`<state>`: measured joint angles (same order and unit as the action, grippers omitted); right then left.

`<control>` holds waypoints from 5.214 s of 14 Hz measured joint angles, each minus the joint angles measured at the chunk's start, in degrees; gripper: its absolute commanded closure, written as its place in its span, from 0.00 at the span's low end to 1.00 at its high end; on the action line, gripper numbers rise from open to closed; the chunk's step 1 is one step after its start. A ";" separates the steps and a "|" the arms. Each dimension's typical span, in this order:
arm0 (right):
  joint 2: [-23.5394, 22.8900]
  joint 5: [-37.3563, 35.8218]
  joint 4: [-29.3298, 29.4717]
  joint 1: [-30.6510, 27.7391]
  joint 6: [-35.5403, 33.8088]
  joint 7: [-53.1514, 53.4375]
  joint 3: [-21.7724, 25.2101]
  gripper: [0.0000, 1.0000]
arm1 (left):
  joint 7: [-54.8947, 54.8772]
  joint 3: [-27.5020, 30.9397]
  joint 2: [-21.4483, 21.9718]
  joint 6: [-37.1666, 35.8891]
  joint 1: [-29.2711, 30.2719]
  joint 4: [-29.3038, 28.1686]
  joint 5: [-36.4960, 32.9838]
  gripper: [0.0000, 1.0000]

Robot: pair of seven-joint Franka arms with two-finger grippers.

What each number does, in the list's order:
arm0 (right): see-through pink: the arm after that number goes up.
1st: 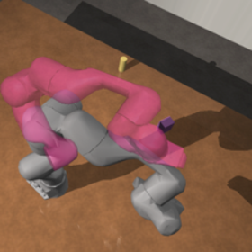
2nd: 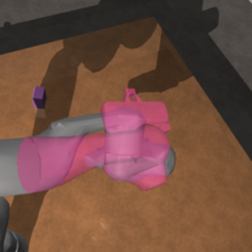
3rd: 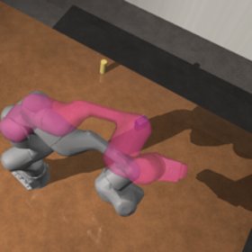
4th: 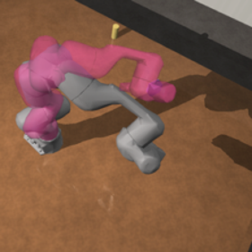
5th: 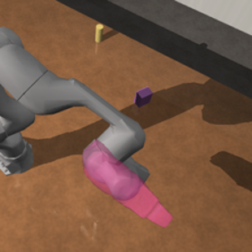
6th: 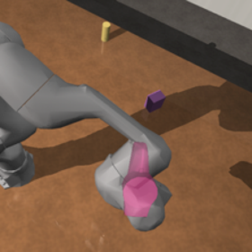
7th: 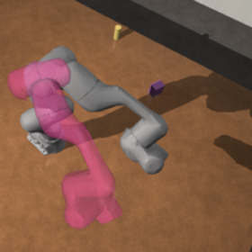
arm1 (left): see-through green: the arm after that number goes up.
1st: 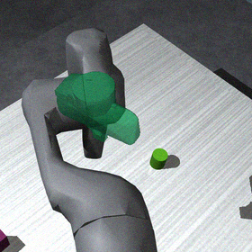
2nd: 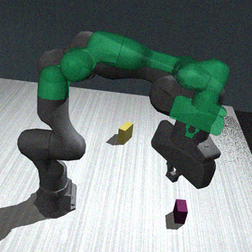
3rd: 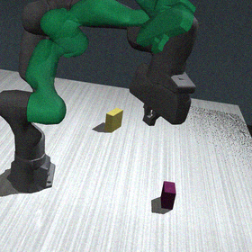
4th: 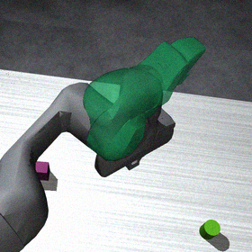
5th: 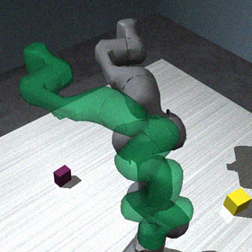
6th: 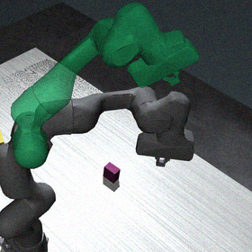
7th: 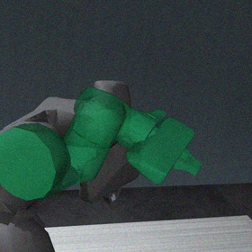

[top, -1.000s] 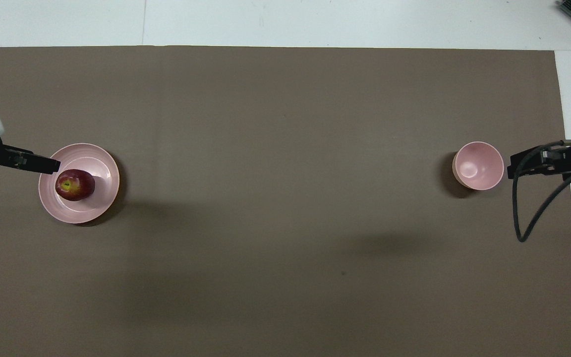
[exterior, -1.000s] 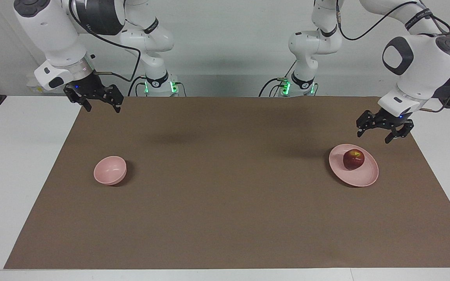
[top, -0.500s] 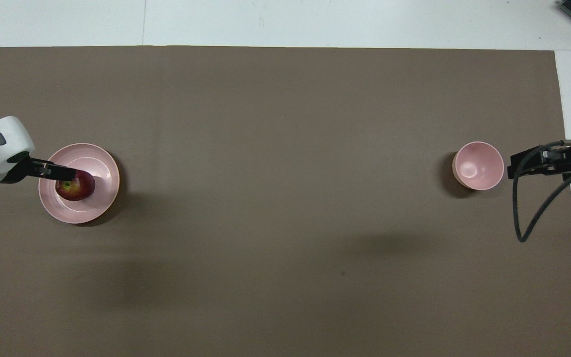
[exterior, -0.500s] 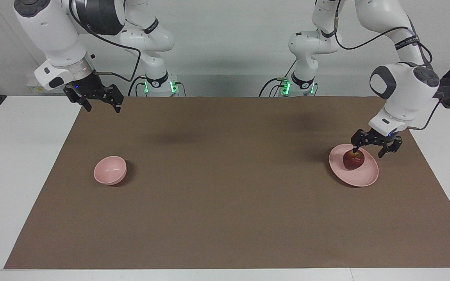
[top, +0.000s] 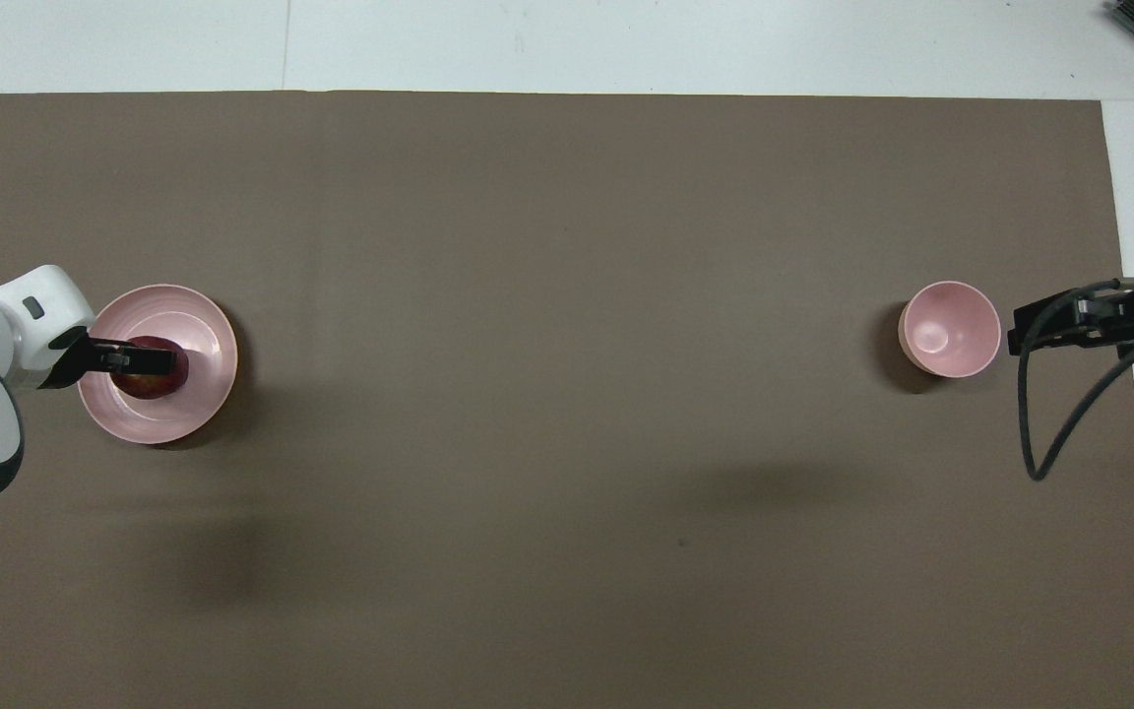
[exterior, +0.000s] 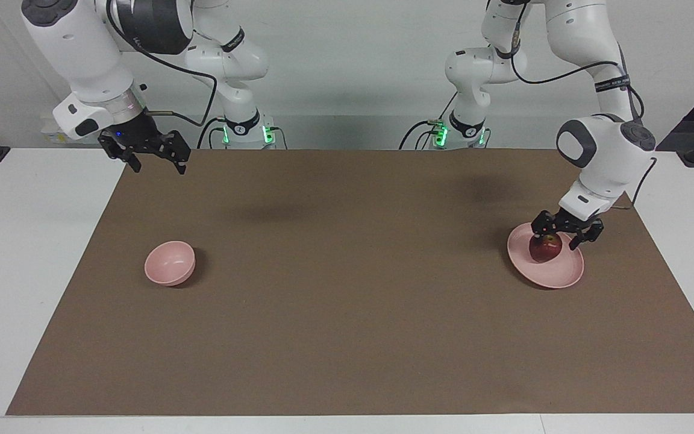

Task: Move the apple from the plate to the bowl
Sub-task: 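Reach the left gripper down onto the red apple on the plate, then close the left gripper on the apple and lift it, then carry the apple with the left gripper while the right gripper approaches, then grasp the apple with the right gripper while the left gripper releases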

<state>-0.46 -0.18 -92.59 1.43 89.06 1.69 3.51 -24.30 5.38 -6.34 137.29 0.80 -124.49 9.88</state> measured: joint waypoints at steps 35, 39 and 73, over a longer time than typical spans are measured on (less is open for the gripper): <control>-0.99 14.08 -4.33 -0.62 1.56 18.55 0.67 0.00 | 17.26 -3.66 1.56 -5.92 -20.05 8.17 22.23 1.00; -6.86 26.13 -5.81 -0.78 2.61 26.16 0.69 0.00 | 18.82 -8.55 1.55 -3.96 -20.54 8.36 31.09 1.00; -16.82 89.19 -18.52 18.19 22.65 42.55 0.20 1.00 | 24.89 -21.31 1.28 12.15 -20.62 8.69 49.43 1.00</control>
<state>-17.28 89.01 -111.11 19.62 111.72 44.24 3.71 0.59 -15.92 -5.07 149.45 -19.82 -115.80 59.32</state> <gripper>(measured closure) 0.203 0.229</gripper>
